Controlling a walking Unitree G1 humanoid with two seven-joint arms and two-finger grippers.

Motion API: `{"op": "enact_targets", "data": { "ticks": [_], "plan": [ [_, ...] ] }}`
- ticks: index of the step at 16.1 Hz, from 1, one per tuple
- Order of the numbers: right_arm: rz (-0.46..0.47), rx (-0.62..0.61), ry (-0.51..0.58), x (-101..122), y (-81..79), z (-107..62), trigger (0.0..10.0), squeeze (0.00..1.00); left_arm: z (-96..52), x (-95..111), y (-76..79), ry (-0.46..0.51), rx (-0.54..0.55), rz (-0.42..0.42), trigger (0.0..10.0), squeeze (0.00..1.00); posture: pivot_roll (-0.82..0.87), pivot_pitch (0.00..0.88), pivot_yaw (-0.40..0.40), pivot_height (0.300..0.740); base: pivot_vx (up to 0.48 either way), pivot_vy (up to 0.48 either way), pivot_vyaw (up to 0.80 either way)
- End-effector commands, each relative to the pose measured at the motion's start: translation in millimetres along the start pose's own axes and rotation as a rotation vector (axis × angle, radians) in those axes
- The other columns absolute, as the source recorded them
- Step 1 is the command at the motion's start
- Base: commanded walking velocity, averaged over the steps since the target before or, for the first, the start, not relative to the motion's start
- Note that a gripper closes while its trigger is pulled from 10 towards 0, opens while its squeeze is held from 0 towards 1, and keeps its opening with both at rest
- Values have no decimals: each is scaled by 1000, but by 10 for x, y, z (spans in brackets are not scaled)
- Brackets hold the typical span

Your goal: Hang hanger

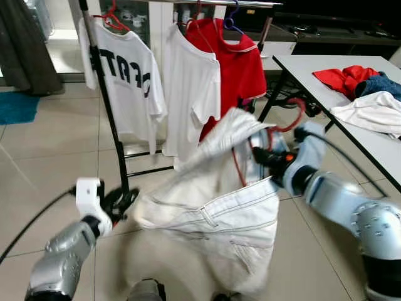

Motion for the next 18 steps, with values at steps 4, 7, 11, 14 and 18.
{"op": "enact_targets", "data": {
  "ticks": [4, 7, 11, 14, 18],
  "plan": [
    [-2, -54, 104, 80, 203, 8, 10000, 0, 73, 496, 153, 128, -75, 23, 10000, 1000, 38, 21, -61, 740, 0, 0, 0],
    [-19, -119, 199, 74, 374, 42, 10000, 0, 124, 874, 231, 207, 33, 105, 10000, 27, 39, 18, -50, 740, 0, 0, 0],
    [-12, -114, 222, -99, 425, 69, 10000, 0, 170, 881, 509, 178, 61, 235, 10000, 0, 49, 16, -28, 740, 0, -79, 0],
    [-43, -87, 247, -119, 388, 96, 10000, 0, 205, 808, 581, 142, 92, 257, 10000, 4, 44, 17, -25, 740, 0, -426, 0],
    [-65, -71, 258, -81, 385, 116, 10000, 0, 187, 729, 622, 115, 98, 294, 10000, 4, 47, 14, -38, 740, 0, -449, 145]
  ]
}}
Point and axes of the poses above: a point about 5 cm out from each wrist's last joint towards the gripper, its own z axis pointing out of the wrist towards the gripper, its own x axis along the axis of the wrist's last joint, y = z × x, the point moved 5 cm from there along z, pointing out of the wrist towards the gripper, and after that the axes turned 13 degrees about z, right-handed, at the moved point
